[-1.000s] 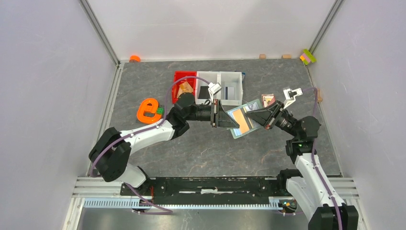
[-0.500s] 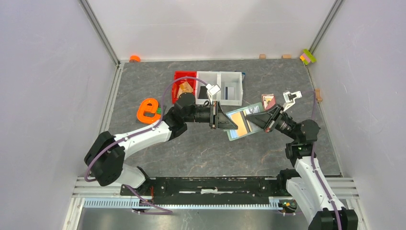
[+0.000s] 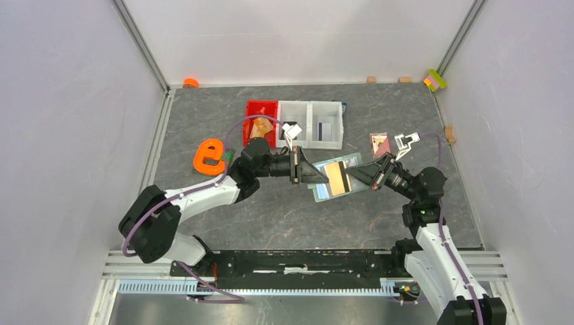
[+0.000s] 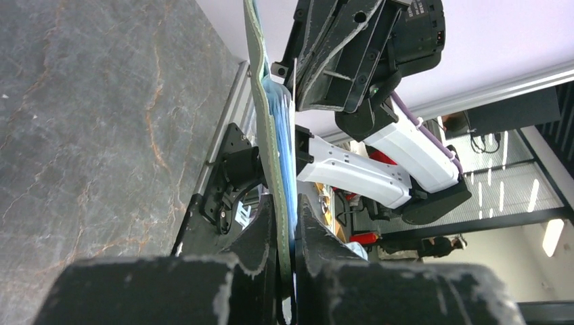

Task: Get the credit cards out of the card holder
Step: Remove the credit card from the card holder.

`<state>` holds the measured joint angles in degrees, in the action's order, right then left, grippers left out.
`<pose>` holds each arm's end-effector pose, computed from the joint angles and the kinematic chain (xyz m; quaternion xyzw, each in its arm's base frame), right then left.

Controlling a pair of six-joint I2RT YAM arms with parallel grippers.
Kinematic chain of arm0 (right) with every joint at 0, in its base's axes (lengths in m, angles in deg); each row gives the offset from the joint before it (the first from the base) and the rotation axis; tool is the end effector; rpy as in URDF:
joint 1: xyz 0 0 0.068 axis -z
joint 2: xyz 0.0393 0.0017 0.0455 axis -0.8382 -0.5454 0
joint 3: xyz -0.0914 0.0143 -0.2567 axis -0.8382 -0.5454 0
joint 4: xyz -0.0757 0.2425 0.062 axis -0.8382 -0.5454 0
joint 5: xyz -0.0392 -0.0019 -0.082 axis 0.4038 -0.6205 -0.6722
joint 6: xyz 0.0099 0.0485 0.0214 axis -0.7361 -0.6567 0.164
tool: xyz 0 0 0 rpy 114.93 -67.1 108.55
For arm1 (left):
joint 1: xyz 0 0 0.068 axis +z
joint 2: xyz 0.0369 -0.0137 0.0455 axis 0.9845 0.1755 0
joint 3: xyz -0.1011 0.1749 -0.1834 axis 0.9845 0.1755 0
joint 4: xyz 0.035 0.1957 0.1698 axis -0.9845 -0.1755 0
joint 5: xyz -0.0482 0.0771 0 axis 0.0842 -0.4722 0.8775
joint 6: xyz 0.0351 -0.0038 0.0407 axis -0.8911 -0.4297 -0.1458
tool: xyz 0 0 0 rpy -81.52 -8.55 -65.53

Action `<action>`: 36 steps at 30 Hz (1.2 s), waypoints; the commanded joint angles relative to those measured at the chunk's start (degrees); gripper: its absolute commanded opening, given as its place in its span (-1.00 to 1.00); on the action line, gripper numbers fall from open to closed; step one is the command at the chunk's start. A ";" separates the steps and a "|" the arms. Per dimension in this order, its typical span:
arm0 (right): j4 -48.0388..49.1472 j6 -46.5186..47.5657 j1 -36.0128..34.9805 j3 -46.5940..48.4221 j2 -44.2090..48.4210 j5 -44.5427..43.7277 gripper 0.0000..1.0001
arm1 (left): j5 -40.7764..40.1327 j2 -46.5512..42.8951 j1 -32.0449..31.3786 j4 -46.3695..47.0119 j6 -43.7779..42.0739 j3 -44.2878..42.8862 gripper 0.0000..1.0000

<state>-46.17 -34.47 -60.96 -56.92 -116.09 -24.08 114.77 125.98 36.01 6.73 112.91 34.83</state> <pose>0.1588 0.0397 0.2644 -0.0222 0.6743 0.6087 0.4175 0.2105 -0.2359 0.2711 0.1586 0.7018 -0.6664 0.1955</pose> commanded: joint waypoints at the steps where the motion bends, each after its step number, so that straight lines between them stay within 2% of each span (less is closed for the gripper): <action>1: -0.57 2.43 0.16 1.47 -0.48 -0.50 -1.00 | 2.15 -3.56 2.48 6.86 2.70 1.95 -0.96; 9: -1.46 3.76 0.25 1.23 -1.27 0.88 -1.00 | 3.46 -3.54 3.18 8.02 3.13 2.56 -0.96; 14: -1.28 4.04 0.15 0.97 -1.59 3.33 -0.34 | 4.21 -2.13 3.18 11.76 4.85 2.56 -0.96; 18: -4.13 6.12 0.15 1.41 -1.45 4.50 -0.17 | 4.64 -1.80 3.18 15.09 6.42 2.65 -0.96; 22: -2.19 5.08 0.20 0.87 -1.52 6.19 -0.14 | 5.94 -0.86 3.18 17.58 8.44 2.09 -0.95; 24: 2.94 1.50 0.20 0.14 -1.40 6.73 -0.15 | 6.23 -0.37 3.18 17.71 8.83 1.86 -0.96; 29: 7.75 -2.52 0.17 0.02 -1.59 7.30 -0.39 | 6.41 0.25 3.17 15.07 7.68 1.44 -0.96; 33: 8.18 -2.99 0.15 -0.18 -2.19 7.60 -0.85 | 6.13 -0.10 3.18 12.33 5.95 1.24 -0.95; 36: 6.16 -1.17 0.23 -0.34 -2.70 7.57 -1.00 | 5.63 -0.77 3.27 8.35 3.69 0.79 -0.96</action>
<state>-41.01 -36.63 -60.85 -56.97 -118.21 -17.54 119.49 126.23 39.27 17.42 118.68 37.84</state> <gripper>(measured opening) 0.036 0.090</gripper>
